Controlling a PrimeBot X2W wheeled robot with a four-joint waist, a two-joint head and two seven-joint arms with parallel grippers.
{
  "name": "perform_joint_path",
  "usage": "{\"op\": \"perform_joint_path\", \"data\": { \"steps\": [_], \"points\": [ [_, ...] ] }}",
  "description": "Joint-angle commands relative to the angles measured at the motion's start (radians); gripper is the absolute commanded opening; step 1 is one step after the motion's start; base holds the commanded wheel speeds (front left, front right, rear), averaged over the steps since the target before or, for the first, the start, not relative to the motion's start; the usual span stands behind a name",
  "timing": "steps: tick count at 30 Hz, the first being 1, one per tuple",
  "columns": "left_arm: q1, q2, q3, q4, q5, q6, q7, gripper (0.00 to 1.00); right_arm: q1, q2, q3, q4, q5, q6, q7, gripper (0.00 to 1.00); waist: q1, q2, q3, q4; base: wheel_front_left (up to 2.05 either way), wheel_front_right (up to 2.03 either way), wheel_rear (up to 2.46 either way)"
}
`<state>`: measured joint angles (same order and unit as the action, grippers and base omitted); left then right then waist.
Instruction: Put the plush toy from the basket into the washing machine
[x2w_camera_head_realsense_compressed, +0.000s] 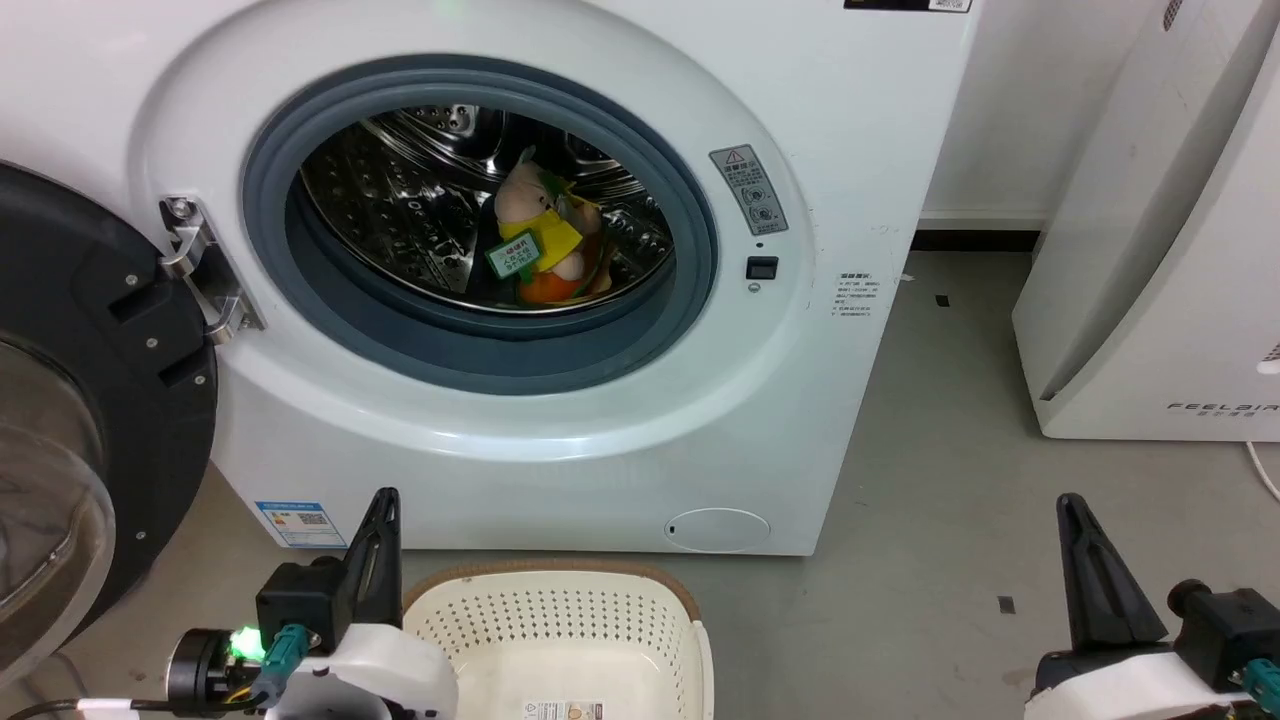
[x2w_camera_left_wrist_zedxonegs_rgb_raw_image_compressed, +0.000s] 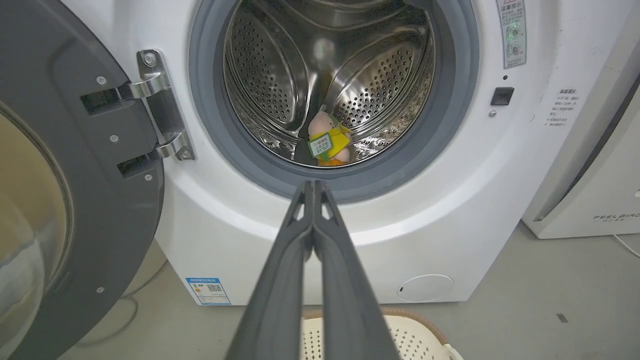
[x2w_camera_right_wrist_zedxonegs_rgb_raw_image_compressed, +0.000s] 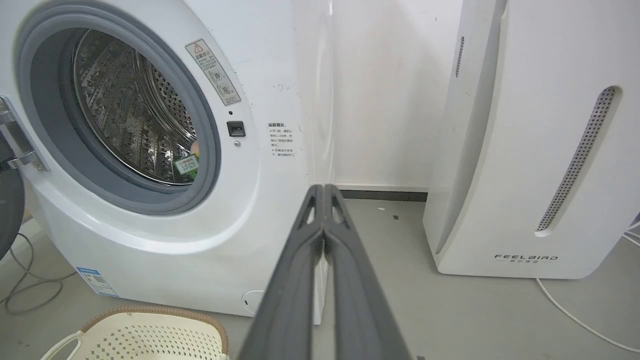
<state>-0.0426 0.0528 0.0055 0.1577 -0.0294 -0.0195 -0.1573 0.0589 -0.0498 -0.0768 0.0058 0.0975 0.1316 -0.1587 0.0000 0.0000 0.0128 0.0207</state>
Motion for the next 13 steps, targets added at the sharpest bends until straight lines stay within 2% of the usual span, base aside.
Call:
{"op": "perform_joint_path", "data": {
  "steps": [1,13],
  "points": [
    [0.012,0.000,-0.002,-0.009,0.005,0.005,0.006,0.00,-0.014,0.000,0.004,-0.002,-0.003,0.000,0.006,0.00,0.0000,0.0000,0.000,0.000,0.00,0.00,0.00],
    [0.017,-0.001,-0.002,-0.033,0.009,0.008,0.030,0.00,-0.021,0.000,0.015,-0.002,-0.018,0.000,0.031,0.00,0.0000,0.0000,-0.002,-0.003,0.00,0.00,0.00]
  ]
}}
